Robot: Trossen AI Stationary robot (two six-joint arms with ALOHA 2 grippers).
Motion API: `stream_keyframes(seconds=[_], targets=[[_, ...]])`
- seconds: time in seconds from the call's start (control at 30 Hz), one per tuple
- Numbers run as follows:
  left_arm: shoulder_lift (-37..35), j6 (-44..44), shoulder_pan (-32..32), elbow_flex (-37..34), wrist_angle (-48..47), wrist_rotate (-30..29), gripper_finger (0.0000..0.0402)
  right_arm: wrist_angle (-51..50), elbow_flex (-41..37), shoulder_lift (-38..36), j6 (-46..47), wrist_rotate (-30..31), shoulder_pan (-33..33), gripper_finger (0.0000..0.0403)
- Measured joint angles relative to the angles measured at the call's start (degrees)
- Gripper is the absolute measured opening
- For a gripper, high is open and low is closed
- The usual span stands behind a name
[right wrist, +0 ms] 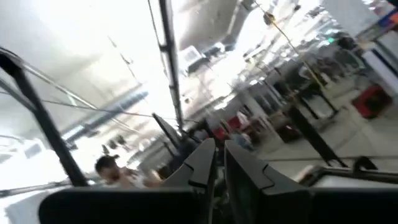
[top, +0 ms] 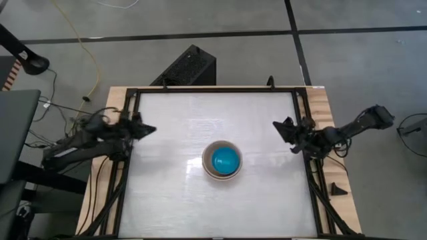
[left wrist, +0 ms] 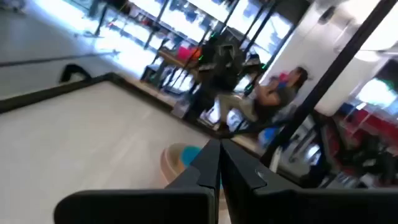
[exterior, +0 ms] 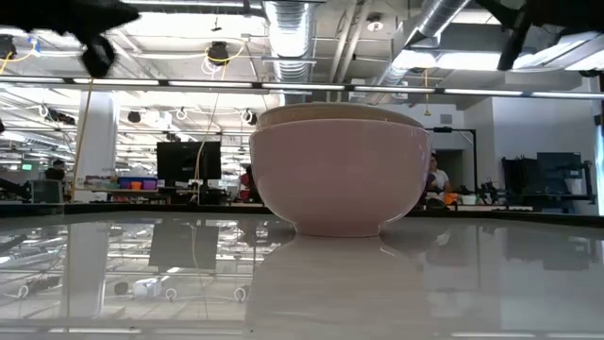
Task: Nest bowls inside each other
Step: Return to Home Position
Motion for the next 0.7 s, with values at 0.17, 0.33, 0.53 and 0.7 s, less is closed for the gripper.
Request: stream_keyframes(seconds=[0.17,0.33,0.53,0.7], targets=[[5.42,-3.44,0.32,-10.18,20.17,0.51,0.0000,-7.00,-4.35,-4.72,11.37,-10.66,-8.16,0.0067],[5.59,-7.41,0.98,-15.17,25.38,-0.49,0.0000,-23.92,-4.41,-7.57,22.90,-25.68,-17.86,0.0067],[4.92,-10.02,0.98,-18.28,25.13,0.26,0.0000,-32.06,-4.41,-8.90,23.00,-37.63,-27.77,0.0067],[4.95,-12.90,0.98,-22.38,25.22,0.31,0.0000,-39.44,-4.41,-10.73,22.42,-42.88,-33.99,0.0067]])
